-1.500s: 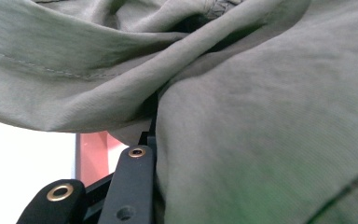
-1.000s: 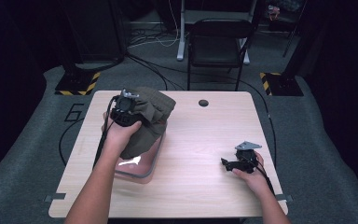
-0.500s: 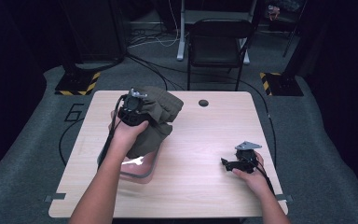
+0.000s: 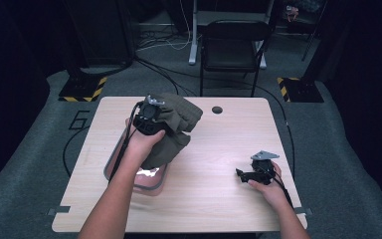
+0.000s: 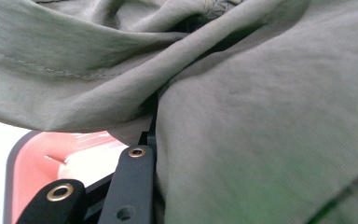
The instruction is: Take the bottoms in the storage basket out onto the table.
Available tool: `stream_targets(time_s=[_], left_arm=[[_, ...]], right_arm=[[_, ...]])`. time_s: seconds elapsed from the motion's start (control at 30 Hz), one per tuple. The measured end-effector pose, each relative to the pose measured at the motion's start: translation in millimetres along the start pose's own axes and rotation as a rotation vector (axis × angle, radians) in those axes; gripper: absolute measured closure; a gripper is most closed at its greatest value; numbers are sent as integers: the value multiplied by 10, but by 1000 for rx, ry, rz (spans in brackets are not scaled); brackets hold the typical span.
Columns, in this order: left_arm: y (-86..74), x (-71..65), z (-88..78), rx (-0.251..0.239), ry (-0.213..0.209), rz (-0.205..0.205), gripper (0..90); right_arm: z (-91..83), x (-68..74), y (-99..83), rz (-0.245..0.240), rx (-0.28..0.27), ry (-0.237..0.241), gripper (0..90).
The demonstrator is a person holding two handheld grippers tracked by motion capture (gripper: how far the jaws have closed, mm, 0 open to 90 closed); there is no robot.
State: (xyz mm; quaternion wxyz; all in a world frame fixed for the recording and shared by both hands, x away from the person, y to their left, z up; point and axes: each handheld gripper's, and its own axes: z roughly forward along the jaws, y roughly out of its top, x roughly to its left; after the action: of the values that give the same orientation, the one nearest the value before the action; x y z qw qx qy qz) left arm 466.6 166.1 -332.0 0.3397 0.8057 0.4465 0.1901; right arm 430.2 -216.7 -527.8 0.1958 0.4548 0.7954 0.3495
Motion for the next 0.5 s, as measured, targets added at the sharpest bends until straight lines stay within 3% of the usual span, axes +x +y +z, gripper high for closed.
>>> stream_targets(time_s=[0.5], left_arm=[[71,-179,67,0,-30,26,685]], right_arm=[[0,-4,4,-8,4,7,118]])
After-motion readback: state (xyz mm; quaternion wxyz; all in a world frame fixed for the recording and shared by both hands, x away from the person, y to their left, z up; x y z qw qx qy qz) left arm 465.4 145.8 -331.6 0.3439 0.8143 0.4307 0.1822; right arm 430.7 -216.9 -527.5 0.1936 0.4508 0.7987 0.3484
